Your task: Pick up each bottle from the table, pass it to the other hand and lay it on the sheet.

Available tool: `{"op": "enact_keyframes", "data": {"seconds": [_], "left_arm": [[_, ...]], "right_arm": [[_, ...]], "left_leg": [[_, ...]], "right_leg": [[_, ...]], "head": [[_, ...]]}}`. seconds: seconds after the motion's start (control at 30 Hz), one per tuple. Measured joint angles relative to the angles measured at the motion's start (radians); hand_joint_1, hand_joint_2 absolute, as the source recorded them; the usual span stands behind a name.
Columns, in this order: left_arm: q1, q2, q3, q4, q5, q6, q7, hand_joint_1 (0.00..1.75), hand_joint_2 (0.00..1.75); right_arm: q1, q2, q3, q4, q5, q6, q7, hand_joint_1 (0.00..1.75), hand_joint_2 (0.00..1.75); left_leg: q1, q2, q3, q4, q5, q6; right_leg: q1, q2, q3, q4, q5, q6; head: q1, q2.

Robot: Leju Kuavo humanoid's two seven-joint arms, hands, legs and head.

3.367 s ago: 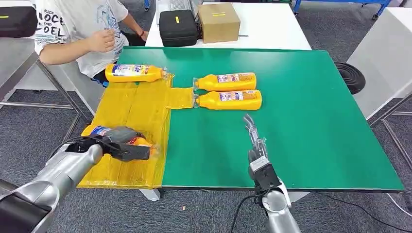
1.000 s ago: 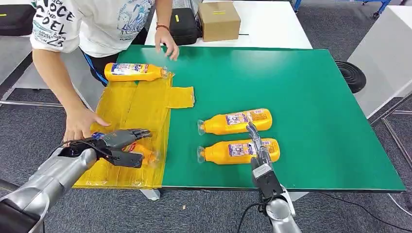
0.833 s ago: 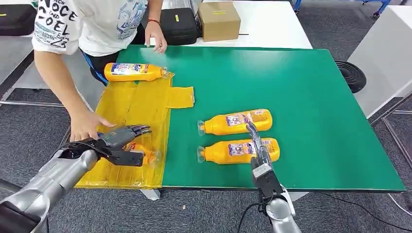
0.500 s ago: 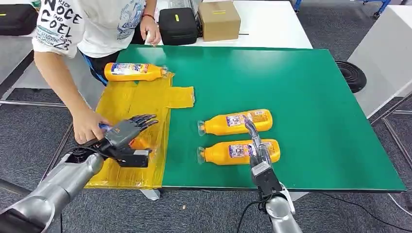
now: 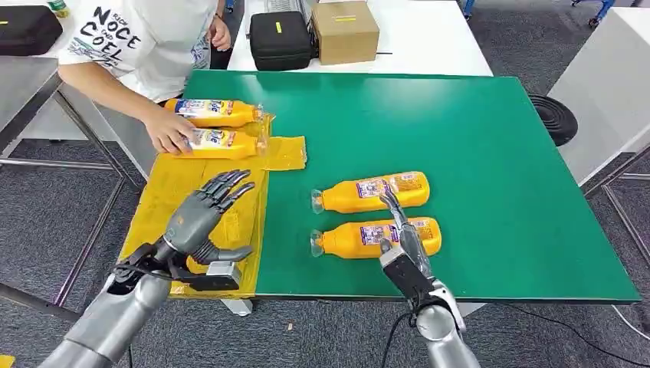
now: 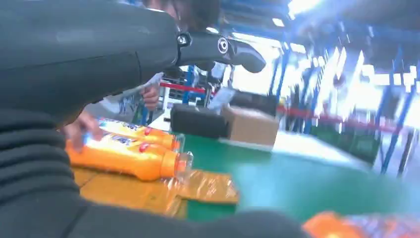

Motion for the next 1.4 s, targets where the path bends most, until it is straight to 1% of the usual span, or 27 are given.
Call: {"op": "enact_keyframes", "data": {"seconds": [0.17, 0.3, 0.37, 0.57, 0.77, 1.03, 1.17, 1.4], "left_arm": [[0.152, -0.054, 0.127, -0.116, 0.068, 0.013, -0.009, 0.0, 1.75], [0.213, -0.112, 0.208, -0.135, 0.104, 0.011, -0.008, 0.0, 1.75], [0.226, -0.134, 0.234, -0.136, 0.107, 0.009, -0.008, 0.0, 1.75], [0.259, -0.176, 0.283, -0.155, 0.096, -0.007, -0.002, 0.0, 1.75], [0.275, -0.188, 0.305, -0.173, 0.087, -0.01, 0.009, 0.0, 1.75], [0.284, -0.193, 0.313, -0.186, 0.082, -0.01, 0.017, 0.0, 1.75], [0.294, -0.195, 0.315, -0.197, 0.076, -0.01, 0.027, 0.0, 1.75], [0.319, -0.195, 0.321, -0.217, 0.074, -0.01, 0.039, 0.0, 1.75]], "right_arm": [[-0.033, -0.045, 0.001, 0.008, 0.137, 0.024, 0.131, 0.0, 1.75], [-0.073, -0.099, 0.002, 0.024, 0.241, 0.065, 0.21, 0.0, 1.75], [-0.093, -0.126, 0.008, 0.038, 0.267, 0.079, 0.221, 0.0, 1.75], [-0.185, -0.215, 0.062, 0.114, 0.319, 0.144, 0.24, 0.0, 1.75], [-0.26, -0.272, 0.138, 0.187, 0.315, 0.211, 0.234, 0.0, 1.75], [-0.34, -0.299, 0.225, 0.278, 0.306, 0.256, 0.22, 0.0, 1.75], [-0.381, -0.306, 0.274, 0.337, 0.289, 0.282, 0.195, 0.0, 1.75], [-0.43, -0.312, 0.335, 0.413, 0.278, 0.285, 0.169, 0.0, 1.75]], "left_leg": [[0.0, 0.0, -0.001, 0.0, 0.0, 0.0], [0.0, -0.001, -0.002, 0.0, 0.0, 0.0], [0.0, -0.001, -0.002, 0.0, 0.0, 0.0], [0.0, -0.001, -0.002, 0.0, 0.0, 0.0], [0.0, -0.001, -0.002, 0.0, 0.0, 0.0], [0.0, -0.001, -0.002, 0.0, 0.001, 0.001], [0.0, -0.001, -0.002, 0.0, 0.001, 0.001], [0.0, 0.0, -0.001, 0.0, 0.001, 0.001]], "right_leg": [[0.0, 0.0, -0.001, 0.0, 0.0, 0.0], [0.0, 0.0, -0.001, 0.0, 0.0, 0.0], [0.0, 0.0, -0.001, 0.0, 0.0, 0.0], [0.0, 0.0, -0.001, 0.0, 0.001, 0.001], [0.0, 0.0, -0.001, 0.0, 0.001, 0.001], [0.0, 0.0, -0.001, 0.0, 0.001, 0.001], [0.0, 0.0, -0.001, 0.0, 0.001, 0.001], [0.0, 0.0, -0.001, 0.0, 0.001, 0.001]], "head": [[0.001, 0.0], [0.0, 0.0], [0.001, 0.0], [0.0, 0.0], [0.0, 0.0], [0.001, 0.0], [0.001, 0.0], [0.0, 0.0]]}}
